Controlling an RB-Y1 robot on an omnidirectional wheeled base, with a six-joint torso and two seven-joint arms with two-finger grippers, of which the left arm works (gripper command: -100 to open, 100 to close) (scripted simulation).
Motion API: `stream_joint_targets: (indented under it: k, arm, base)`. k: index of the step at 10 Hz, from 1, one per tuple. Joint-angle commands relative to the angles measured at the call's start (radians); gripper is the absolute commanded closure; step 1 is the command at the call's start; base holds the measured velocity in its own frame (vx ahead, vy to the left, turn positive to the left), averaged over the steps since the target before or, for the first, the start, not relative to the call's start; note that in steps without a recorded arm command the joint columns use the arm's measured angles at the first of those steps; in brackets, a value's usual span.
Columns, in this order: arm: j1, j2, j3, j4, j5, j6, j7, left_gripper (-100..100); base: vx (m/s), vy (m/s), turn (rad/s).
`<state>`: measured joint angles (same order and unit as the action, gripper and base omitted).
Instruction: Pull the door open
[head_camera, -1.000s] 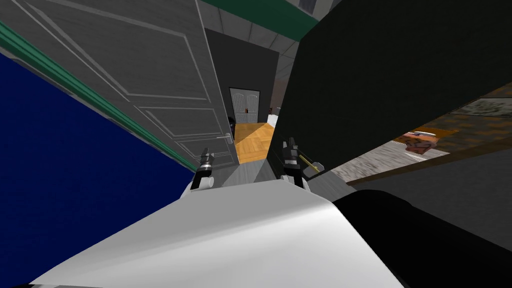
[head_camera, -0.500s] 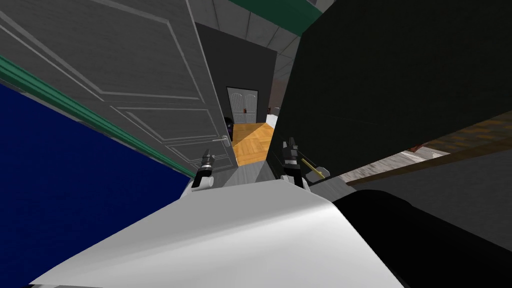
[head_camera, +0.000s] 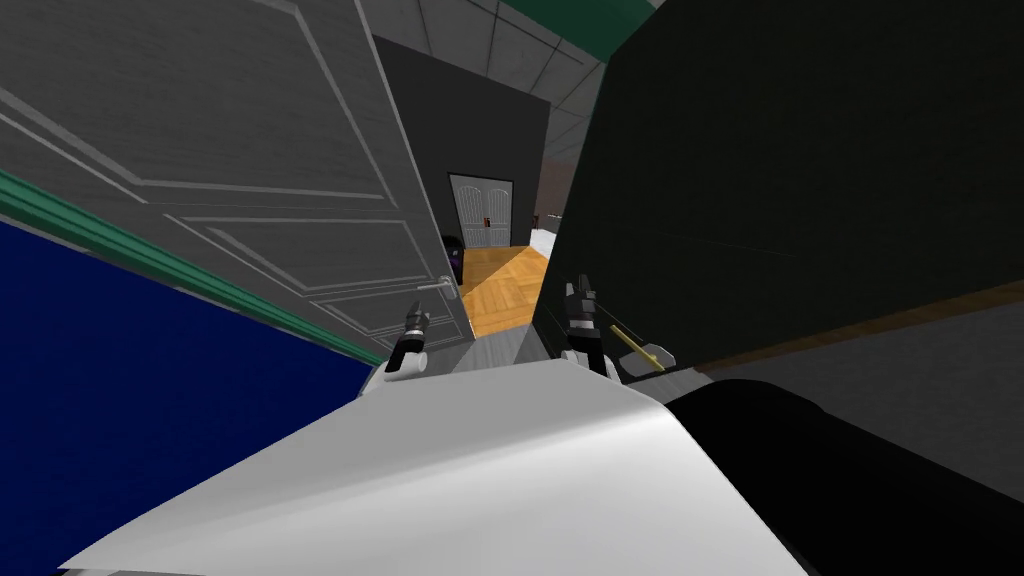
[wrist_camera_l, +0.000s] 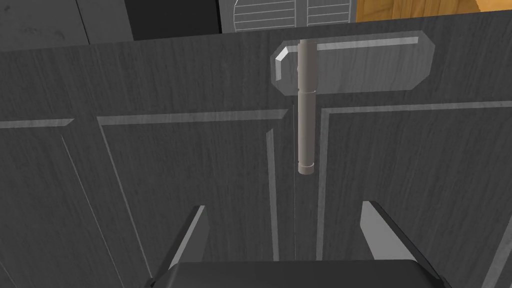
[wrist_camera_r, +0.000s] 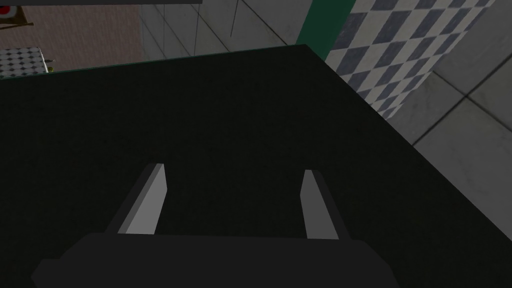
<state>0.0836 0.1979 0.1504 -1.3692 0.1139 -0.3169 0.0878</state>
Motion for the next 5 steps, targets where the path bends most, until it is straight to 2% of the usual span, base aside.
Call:
stream_joint_targets:
  k: [1, 4, 5]
  arm:
    - [-0.020, 0.000, 0.004, 0.037, 0.000, 0.009, 0.001, -100]
    - [-0.042, 0.006, 0.010, 0.085, 0.002, 0.021, 0.007, -100]
    - [-0.040, 0.006, 0.009, 0.076, 0.002, 0.020, 0.007, -100]
  base:
    - [0.160, 0.021, -0.041]
    - [0.147, 0.028, -0.038]
    - [0.064, 0.006, -0.004]
